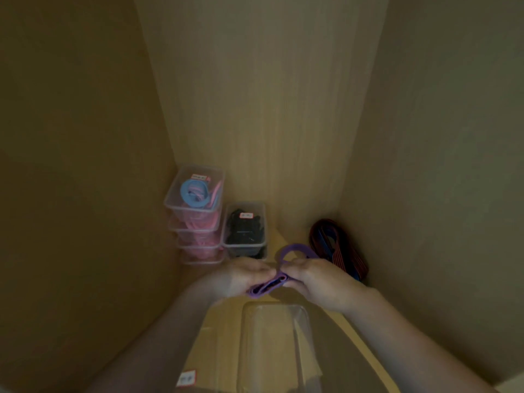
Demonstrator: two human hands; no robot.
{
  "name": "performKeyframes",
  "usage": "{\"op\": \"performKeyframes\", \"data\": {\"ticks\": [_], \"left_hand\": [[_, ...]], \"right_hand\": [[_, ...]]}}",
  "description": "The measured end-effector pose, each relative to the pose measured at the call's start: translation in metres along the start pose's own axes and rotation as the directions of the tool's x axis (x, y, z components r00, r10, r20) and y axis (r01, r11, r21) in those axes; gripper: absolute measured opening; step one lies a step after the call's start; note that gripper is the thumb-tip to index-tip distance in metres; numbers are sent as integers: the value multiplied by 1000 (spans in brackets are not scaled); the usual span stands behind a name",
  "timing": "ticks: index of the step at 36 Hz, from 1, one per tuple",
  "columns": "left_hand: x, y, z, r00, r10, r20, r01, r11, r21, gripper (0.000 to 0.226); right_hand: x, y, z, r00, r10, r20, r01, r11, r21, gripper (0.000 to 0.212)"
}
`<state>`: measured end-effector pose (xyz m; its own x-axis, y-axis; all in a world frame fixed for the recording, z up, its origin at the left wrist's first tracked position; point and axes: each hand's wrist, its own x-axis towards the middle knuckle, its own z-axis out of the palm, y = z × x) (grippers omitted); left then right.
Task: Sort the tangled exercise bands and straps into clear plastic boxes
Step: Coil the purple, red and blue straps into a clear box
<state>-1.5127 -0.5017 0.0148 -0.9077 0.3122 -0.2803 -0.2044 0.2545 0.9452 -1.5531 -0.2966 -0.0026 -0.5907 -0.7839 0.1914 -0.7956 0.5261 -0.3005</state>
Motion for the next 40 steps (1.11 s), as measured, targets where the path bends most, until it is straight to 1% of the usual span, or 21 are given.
{"op": "performKeyframes", "data": {"ticks": [1, 2, 4, 6, 8, 10, 13, 16, 18, 20, 22, 25, 27, 29, 31, 32, 33, 35, 36, 38, 40], "left_hand": [[0, -1, 1, 998, 2, 55, -3, 1000, 24, 14], [-1, -1, 3, 997, -17, 73, 15, 999, 30, 16], [0, -2, 8, 997, -61, 52, 61, 998, 1, 18], [1, -5, 14, 997, -83, 1, 82, 993, -90, 17], [2, -8, 21, 994, -93, -57, 78, 971, -224, 16], [5, -10, 30, 986, -88, -142, 36, 943, -331, 16], [15, -11, 43, 957, -91, -276, -59, 869, -490, 20], [21, -7, 45, 909, -84, -409, -224, 728, -648, 24], [22, -5, 45, 886, -73, -458, -304, 654, -692, 26], [22, -5, 46, 895, -45, -444, -336, 587, -736, 28], [22, -5, 45, 911, -36, -410, -331, 527, -783, 30], [22, -11, 38, 939, -38, -341, -275, 511, -814, 25], [22, -15, 32, 941, -41, -337, -251, 585, -771, 21], [22, -19, 25, 918, -60, -392, -221, 743, -632, 17], [20, -20, 18, 922, -54, -384, -126, 895, -429, 9], [19, -18, 14, 941, -26, -338, -78, 953, -291, 6], [17, -18, 9, 964, 24, -264, -55, 992, -114, 10], [14, -15, 4, 996, 61, -70, -47, 983, 177, 13], [12, -13, 3, 999, 46, -5, -43, 964, 264, 15], [11, -12, 5, 999, 27, 46, -41, 938, 344, 25], [11, -11, 10, 999, 35, 19, -39, 952, 303, 30]], "right_hand": [[0, -3, 0, 1000, -16, 8, 16, 1000, 13, 21], [1, -6, 0, 999, -29, 12, 29, 999, 29, 16], [3, -10, -2, 1000, -23, 7, 22, 999, 31, 7], [2, -9, -2, 997, 13, -77, -13, 1000, 5, 17], [2, -7, 1, 982, 55, -182, -63, 997, -39, 28], [4, -7, 7, 970, 109, -218, -119, 992, -30, 28], [8, -10, 15, 970, 185, -158, -178, 982, 58, 37], [5, -15, 22, 979, 183, -87, -175, 980, 95, 52], [3, -21, 26, 985, 163, -63, -153, 978, 142, 62], [3, -23, 31, 986, 152, -74, -141, 981, 131, 67], [6, -20, 35, 981, 149, -127, -144, 988, 51, 66], [4, -18, 29, 977, 117, -179, -114, 993, 22, 52], [1, -14, 24, 978, 89, -187, -92, 996, -10, 46], [-2, -9, 18, 989, 92, -112, -98, 994, -49, 40], [-3, -4, 12, 996, 87, -21, -88, 996, -35, 35], [-3, -3, 9, 998, 68, 14, -67, 997, -33, 32], [-3, -3, 5, 997, 56, 50, -54, 998, -37, 30], [-1, -5, 2, 996, 36, 87, -33, 999, -39, 21], [1, -6, 2, 995, 42, 91, -40, 999, -31, 19], [6, -6, 2, 995, 75, 70, -75, 997, 3, 18], [9, -3, 3, 993, 115, 8, -115, 992, 45, 20]]}}
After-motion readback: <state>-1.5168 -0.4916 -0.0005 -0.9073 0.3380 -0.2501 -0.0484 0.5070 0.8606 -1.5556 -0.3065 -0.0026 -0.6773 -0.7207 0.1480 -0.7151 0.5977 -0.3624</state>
